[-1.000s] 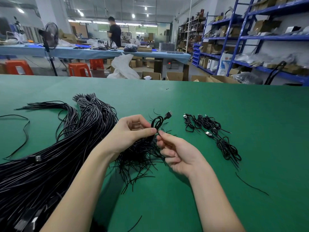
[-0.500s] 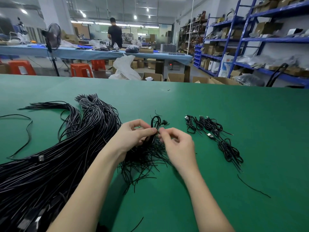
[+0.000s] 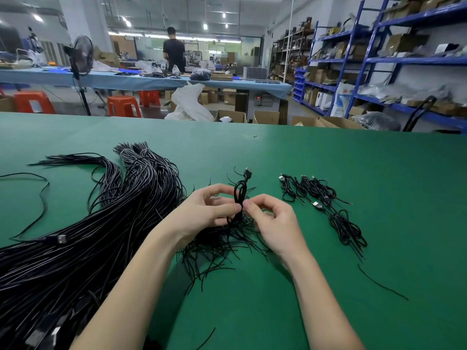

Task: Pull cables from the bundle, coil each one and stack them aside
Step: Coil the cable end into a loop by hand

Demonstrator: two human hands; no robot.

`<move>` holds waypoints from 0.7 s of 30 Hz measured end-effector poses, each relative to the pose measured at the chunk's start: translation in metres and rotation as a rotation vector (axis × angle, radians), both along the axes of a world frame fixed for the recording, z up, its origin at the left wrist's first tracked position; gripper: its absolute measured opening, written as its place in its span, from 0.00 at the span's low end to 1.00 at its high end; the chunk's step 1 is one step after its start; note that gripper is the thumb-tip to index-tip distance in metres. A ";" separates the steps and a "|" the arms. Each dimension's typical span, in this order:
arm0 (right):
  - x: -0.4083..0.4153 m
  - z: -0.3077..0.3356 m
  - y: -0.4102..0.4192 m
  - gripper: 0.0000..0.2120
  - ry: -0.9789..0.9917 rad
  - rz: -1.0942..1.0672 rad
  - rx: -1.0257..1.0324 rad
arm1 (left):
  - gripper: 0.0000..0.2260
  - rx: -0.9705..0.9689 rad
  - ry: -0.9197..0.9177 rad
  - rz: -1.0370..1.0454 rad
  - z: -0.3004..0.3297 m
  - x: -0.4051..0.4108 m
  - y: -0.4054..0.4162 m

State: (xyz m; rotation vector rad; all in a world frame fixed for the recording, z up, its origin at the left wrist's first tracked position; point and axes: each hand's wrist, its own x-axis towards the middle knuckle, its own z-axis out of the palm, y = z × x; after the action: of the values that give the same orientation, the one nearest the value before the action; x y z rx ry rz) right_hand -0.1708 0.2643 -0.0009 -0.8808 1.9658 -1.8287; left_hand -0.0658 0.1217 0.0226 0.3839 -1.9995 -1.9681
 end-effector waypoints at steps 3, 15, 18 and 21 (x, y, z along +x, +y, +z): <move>-0.002 0.003 0.003 0.09 -0.119 0.007 0.013 | 0.10 -0.126 0.000 0.012 -0.001 0.000 -0.001; -0.007 0.000 0.001 0.07 -0.160 -0.042 -0.245 | 0.06 -0.024 -0.071 0.047 -0.008 -0.008 0.007; -0.011 0.001 0.005 0.10 -0.297 -0.076 -0.288 | 0.06 0.085 -0.093 -0.038 -0.009 -0.007 0.007; -0.014 0.001 0.009 0.12 -0.355 -0.072 -0.286 | 0.07 0.152 -0.131 -0.090 -0.011 -0.006 0.007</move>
State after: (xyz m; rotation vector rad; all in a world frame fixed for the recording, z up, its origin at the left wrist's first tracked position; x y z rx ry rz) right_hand -0.1847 0.2733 0.0002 -0.5150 1.5637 -2.1694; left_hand -0.0714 0.1289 0.0120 0.4777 -1.9821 -2.2112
